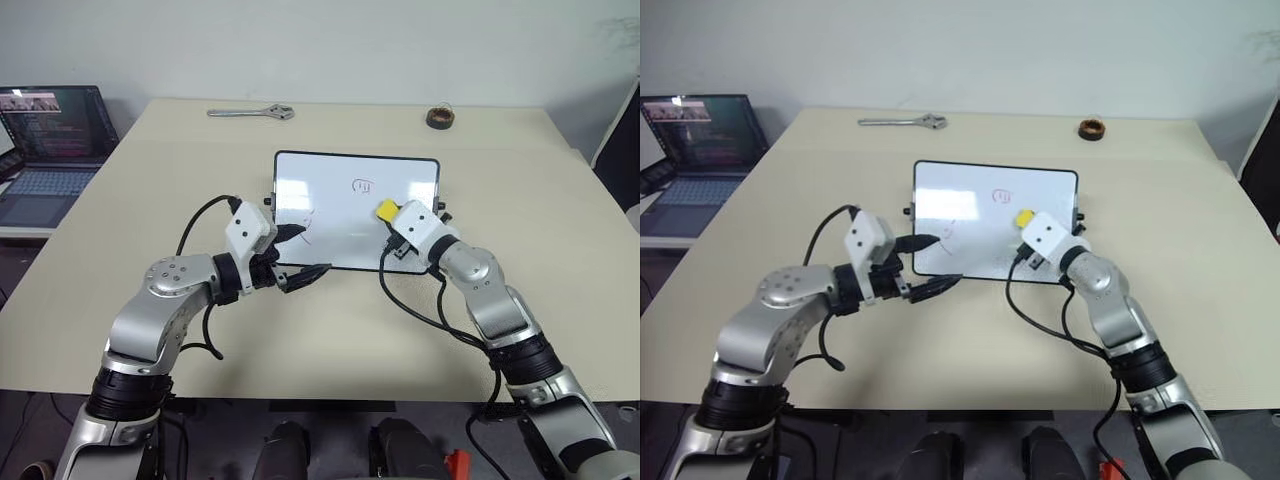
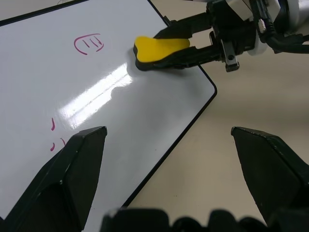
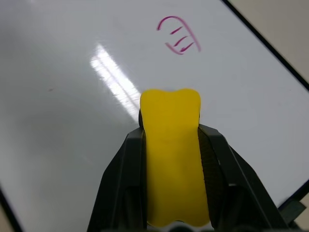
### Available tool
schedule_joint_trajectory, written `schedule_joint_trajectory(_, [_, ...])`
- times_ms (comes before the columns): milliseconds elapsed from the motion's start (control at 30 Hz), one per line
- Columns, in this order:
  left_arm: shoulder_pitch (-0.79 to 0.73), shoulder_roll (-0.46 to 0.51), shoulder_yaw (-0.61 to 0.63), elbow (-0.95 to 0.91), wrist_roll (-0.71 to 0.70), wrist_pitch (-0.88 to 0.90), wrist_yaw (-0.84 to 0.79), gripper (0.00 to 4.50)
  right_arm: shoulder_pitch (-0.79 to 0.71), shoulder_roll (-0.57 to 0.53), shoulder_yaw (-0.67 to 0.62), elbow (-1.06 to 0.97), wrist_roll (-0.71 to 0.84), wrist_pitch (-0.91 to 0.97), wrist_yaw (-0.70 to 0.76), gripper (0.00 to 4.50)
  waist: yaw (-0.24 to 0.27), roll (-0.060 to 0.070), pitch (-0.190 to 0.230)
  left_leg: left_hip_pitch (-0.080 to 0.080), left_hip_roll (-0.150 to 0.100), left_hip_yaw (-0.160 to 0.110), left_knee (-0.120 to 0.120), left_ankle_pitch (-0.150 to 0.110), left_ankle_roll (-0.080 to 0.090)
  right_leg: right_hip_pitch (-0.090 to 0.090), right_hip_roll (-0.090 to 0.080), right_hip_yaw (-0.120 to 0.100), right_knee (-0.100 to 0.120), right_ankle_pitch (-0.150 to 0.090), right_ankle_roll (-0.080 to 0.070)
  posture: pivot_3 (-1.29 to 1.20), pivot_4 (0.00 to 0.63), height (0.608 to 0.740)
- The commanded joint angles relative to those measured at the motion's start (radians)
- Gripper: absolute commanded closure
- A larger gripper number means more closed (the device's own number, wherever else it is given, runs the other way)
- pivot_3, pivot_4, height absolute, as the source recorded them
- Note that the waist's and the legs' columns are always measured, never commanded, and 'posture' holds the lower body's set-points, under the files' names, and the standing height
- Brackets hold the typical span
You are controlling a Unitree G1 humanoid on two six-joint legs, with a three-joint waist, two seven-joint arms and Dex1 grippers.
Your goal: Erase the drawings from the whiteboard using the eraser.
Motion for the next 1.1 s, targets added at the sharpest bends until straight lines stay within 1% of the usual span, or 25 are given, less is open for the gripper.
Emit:
schedule_joint_trajectory(33, [-0.016,-0.004,0.007,-0.049,-0.019,0.002,0.005,0.00,0.035,-0.006,-0.024,0.000,0.007,0.062,0.007,3.40,0.000,0.000,0.000,0.000,0.000,0.000,0.000,0.000,0.000,0.000,0.000,0.000,0.000,0.000,0.000,0.00,0.150,0.740])
schedule_joint_trajectory(133, [-0.020,-0.006,0.006,-0.051,-0.022,0.007,0.007,0.00,0.005,0.011,-0.092,0.024,-0.015,0.048,-0.103,3.40,0.000,0.000,0.000,0.001,0.000,0.000,0.000,0.000,0.000,0.000,0.000,0.000,0.000,0.000,0.000,0.00,0.150,0.740])
schedule_joint_trajectory(200, [-0.022,-0.007,0.004,-0.052,-0.023,0.009,0.007,0.00,-0.005,0.013,-0.109,0.034,-0.019,0.045,-0.134,3.40,0.001,0.000,0.000,0.001,0.000,0.000,0.000,0.000,0.000,0.000,0.000,0.000,0.001,0.000,0.000,0.00,0.150,0.740])
schedule_joint_trajectory(333, [-0.023,-0.009,0.001,-0.047,-0.022,0.005,0.005,0.00,0.017,0.005,-0.075,0.017,-0.009,0.094,-0.077,3.40,0.006,0.000,0.000,0.001,0.000,0.000,0.000,0.000,0.000,0.000,0.000,0.000,0.000,0.001,0.001,0.00,0.150,0.740])
schedule_joint_trajectory(567, [-0.016,-0.012,0.000,-0.047,-0.023,0.000,0.005,0.00,0.091,-0.048,0.013,-0.084,0.008,0.164,0.088,3.40,0.008,-0.001,0.000,0.001,0.000,0.000,0.000,0.000,0.000,0.001,0.000,0.000,0.000,0.001,0.001,0.00,0.150,0.740])
schedule_joint_trajectory(633, [-0.015,-0.013,0.000,-0.046,-0.025,-0.001,0.006,0.00,0.082,-0.034,-0.013,-0.077,-0.004,0.162,0.046,3.40,0.004,-0.001,0.000,0.002,0.000,0.001,0.000,0.000,0.000,0.001,0.000,0.001,0.000,0.001,0.001,0.00,0.150,0.740])
schedule_joint_trajectory(733, [-0.010,-0.016,-0.003,-0.048,-0.026,-0.003,0.007,0.00,0.033,-0.003,-0.091,-0.027,-0.025,0.131,-0.086,3.40,0.003,-0.001,0.000,0.002,0.000,0.001,0.000,0.000,0.000,0.001,0.000,0.001,0.000,0.001,0.000,0.00,0.150,0.740])
schedule_joint_trajectory(800, [-0.007,-0.017,-0.005,-0.050,-0.027,-0.004,0.007,0.00,0.014,0.003,-0.113,-0.011,-0.027,0.119,-0.127,3.40,0.004,-0.001,0.000,0.003,0.000,0.001,0.000,0.001,0.000,0.001,0.000,0.001,0.000,0.001,0.000,0.00,0.150,0.740])
schedule_joint_trajectory(967, [-0.004,-0.017,-0.007,-0.049,-0.029,-0.007,0.006,0.00,0.010,-0.002,-0.102,0.010,-0.019,0.115,-0.123,3.40,0.011,-0.001,0.000,0.002,-0.001,0.001,0.000,0.002,0.000,0.001,0.000,0.001,0.000,0.002,0.000,0.00,0.150,0.740])
schedule_joint_trajectory(1100, [0.000,-0.018,-0.009,-0.052,-0.029,-0.008,0.006,0.00,0.038,-0.034,-0.060,-0.009,-0.014,0.139,-0.047,3.40,0.012,-0.001,0.000,0.002,0.000,0.001,0.000,0.002,0.000,0.001,0.000,0.001,0.000,0.002,0.000,0.00,0.150,0.740])
